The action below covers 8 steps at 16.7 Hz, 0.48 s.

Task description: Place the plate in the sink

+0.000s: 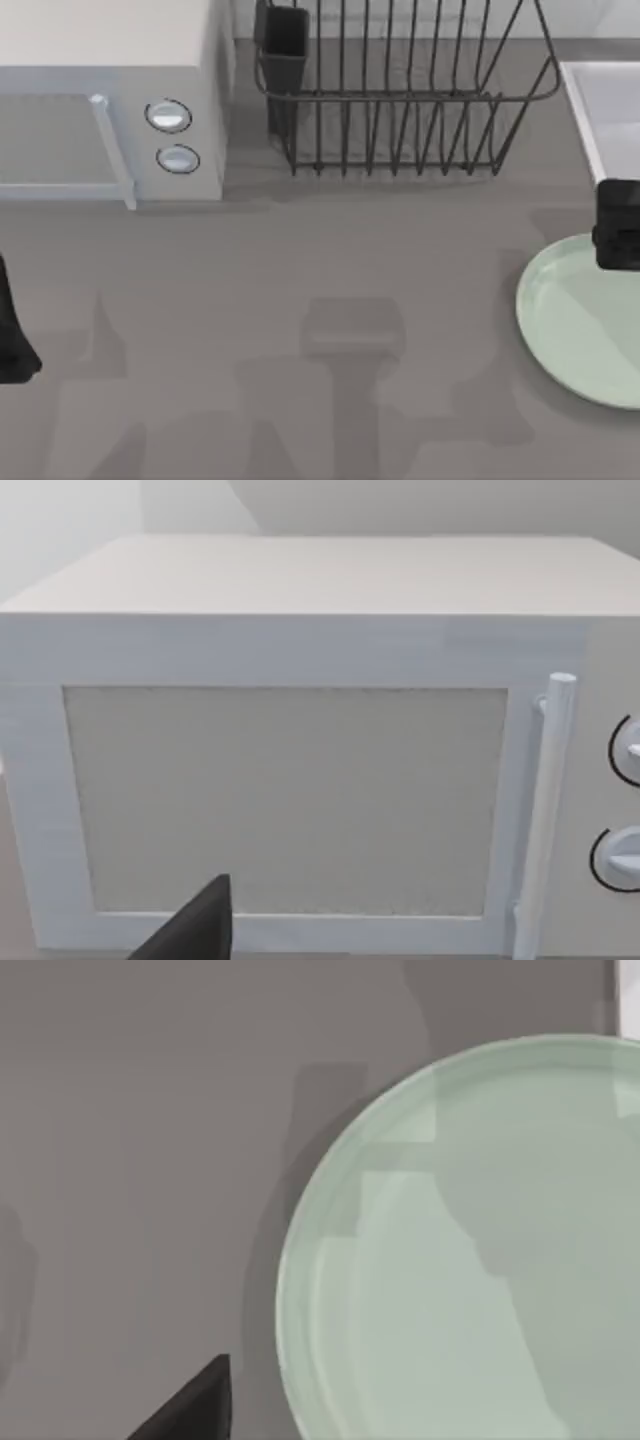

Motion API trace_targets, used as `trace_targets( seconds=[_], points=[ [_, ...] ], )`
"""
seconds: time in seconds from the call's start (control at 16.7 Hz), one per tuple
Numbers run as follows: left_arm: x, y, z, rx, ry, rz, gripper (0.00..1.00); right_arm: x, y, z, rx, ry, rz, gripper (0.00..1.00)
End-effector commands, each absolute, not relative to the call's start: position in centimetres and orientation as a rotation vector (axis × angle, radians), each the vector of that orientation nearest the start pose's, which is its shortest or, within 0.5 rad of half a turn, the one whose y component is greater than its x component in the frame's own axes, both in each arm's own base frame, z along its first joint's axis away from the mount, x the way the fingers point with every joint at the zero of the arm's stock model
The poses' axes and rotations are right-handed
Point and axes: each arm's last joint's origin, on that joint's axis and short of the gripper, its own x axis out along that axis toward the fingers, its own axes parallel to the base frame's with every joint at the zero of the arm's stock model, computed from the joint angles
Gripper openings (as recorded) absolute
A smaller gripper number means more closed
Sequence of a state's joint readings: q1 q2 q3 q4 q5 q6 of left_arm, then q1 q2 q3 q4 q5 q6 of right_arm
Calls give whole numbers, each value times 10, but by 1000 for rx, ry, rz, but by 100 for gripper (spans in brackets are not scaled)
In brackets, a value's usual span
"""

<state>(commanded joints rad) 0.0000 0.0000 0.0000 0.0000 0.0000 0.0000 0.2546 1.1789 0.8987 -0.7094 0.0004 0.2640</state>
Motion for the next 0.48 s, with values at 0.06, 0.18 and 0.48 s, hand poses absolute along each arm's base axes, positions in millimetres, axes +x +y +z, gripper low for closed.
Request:
trace_targets(
  seconds=[0.06, 0.18, 0.48],
  points=[
    [106, -1, 160, 0, 0, 0, 100, 239, 69, 248, 105, 1091, 95, 100],
    [106, -1, 160, 0, 0, 0, 100, 267, 88, 238, 85, 1247, 73, 100],
    [106, -1, 160, 0, 0, 0, 100, 311, 126, 205, 26, 1512, 11, 100]
  ],
)
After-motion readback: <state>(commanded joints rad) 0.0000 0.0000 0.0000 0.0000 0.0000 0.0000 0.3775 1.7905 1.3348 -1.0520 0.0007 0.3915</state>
